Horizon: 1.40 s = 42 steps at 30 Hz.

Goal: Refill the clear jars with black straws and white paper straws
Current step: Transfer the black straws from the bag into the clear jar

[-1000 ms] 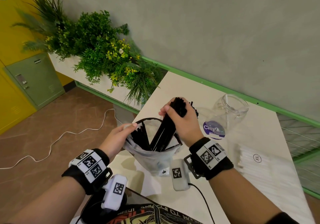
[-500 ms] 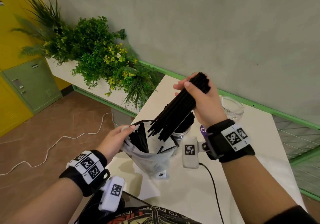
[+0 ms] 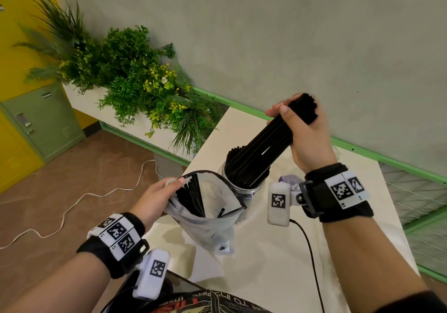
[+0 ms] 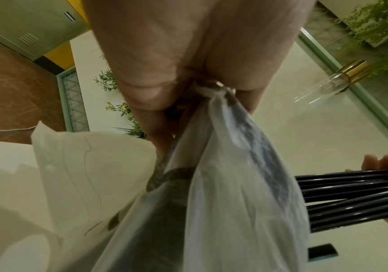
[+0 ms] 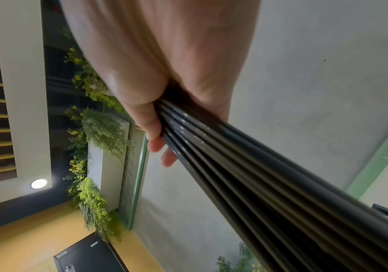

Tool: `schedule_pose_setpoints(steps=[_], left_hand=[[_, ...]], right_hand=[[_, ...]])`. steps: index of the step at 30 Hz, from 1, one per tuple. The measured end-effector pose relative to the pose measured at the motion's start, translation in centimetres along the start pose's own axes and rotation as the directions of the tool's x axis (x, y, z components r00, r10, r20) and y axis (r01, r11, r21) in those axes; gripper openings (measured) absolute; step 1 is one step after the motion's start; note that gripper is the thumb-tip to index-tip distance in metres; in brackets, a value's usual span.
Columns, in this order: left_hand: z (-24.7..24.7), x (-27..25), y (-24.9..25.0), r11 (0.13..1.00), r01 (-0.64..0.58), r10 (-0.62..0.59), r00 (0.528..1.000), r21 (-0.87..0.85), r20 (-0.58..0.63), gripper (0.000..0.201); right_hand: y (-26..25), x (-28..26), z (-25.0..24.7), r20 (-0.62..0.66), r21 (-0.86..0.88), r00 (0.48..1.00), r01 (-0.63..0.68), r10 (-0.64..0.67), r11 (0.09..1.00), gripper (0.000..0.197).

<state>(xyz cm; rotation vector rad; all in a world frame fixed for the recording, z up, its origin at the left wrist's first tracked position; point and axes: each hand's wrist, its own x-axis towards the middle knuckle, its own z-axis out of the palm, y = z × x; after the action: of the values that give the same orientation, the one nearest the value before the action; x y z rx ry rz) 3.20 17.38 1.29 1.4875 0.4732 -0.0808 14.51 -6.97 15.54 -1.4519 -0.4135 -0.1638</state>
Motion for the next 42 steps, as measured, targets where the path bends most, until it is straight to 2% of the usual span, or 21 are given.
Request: schedule_pose_setpoints(steps=[5, 12, 19, 25, 29, 32, 34, 36, 37, 40, 42], left_hand=[[-0.3, 0.0, 0.0, 1.0, 0.0, 0.0, 1.0, -0.021, 0.007, 0.038], [-0.3, 0.0, 0.1, 0.998, 0.032, -0.033, 0.999, -0.06, -0.01, 0.033], [-0.1, -0.3, 0.3, 1.0, 0.017, -0.017, 1.0, -0.025, -0.01, 0.037], [-0.2, -0.3, 0.2, 0.999, 0.024, -0.025, 1.0, -0.026, -0.011, 0.042], [-0.1, -0.3, 0.3, 0.999, 0.042, -0.042, 0.999, -0.029, -0.006, 0.035], [0.0, -0.2, 0.4, 0.999, 0.038, -0.038, 0.999, -0.011, -0.014, 0.035], [0.1, -0.2, 0.4, 0.999, 0.038, -0.038, 0.999, -0.008, -0.017, 0.034], [0.0, -0.3, 0.5, 1.0, 0.03, -0.03, 0.999, 0.003, -0.018, 0.035], [0.1, -0.3, 0.6, 1.0, 0.023, -0.023, 1.0, 0.016, -0.015, 0.036], [0.1, -0.3, 0.7, 1.0, 0.016, -0.016, 1.0, 0.023, -0.014, 0.038], [0.2, -0.4, 0.6, 1.0, 0.015, -0.014, 1.0, 0.027, -0.02, 0.038]], right_hand=[[-0.3, 0.6, -0.1, 0.001, -0.046, 1.0, 0.02, -0.02, 0.999, 0.011], [1.3, 0.7, 1.1, 0.043, -0.129, 0.999, -0.019, 0.025, 0.991, 0.011], [1.8, 1.5, 1.9, 0.097, -0.155, 0.995, 0.013, 0.002, 0.988, 0.014], [5.7, -0.7, 2.3, 0.08, -0.216, 0.995, -0.034, 0.053, 0.976, 0.017], [8.7, -3.0, 2.3, 0.088, -0.21, 0.988, -0.104, 0.125, 0.972, 0.029], [9.4, -3.1, 1.9, 0.041, -0.239, 0.989, -0.13, 0.144, 0.962, 0.044], [9.5, -2.7, 1.6, 0.012, -0.303, 0.997, -0.071, 0.078, 0.95, 0.041], [9.6, -2.3, 1.3, 0.043, -0.355, 0.999, 0.028, -0.013, 0.934, 0.035], [9.7, -2.1, 1.1, 0.084, -0.42, 0.995, 0.087, -0.057, 0.903, 0.032], [10.7, -2.2, 0.6, 0.273, -0.643, 0.955, 0.27, -0.114, 0.716, 0.03], [11.1, -2.5, 0.5, 0.333, -0.659, 0.935, 0.326, -0.125, 0.678, 0.033]])
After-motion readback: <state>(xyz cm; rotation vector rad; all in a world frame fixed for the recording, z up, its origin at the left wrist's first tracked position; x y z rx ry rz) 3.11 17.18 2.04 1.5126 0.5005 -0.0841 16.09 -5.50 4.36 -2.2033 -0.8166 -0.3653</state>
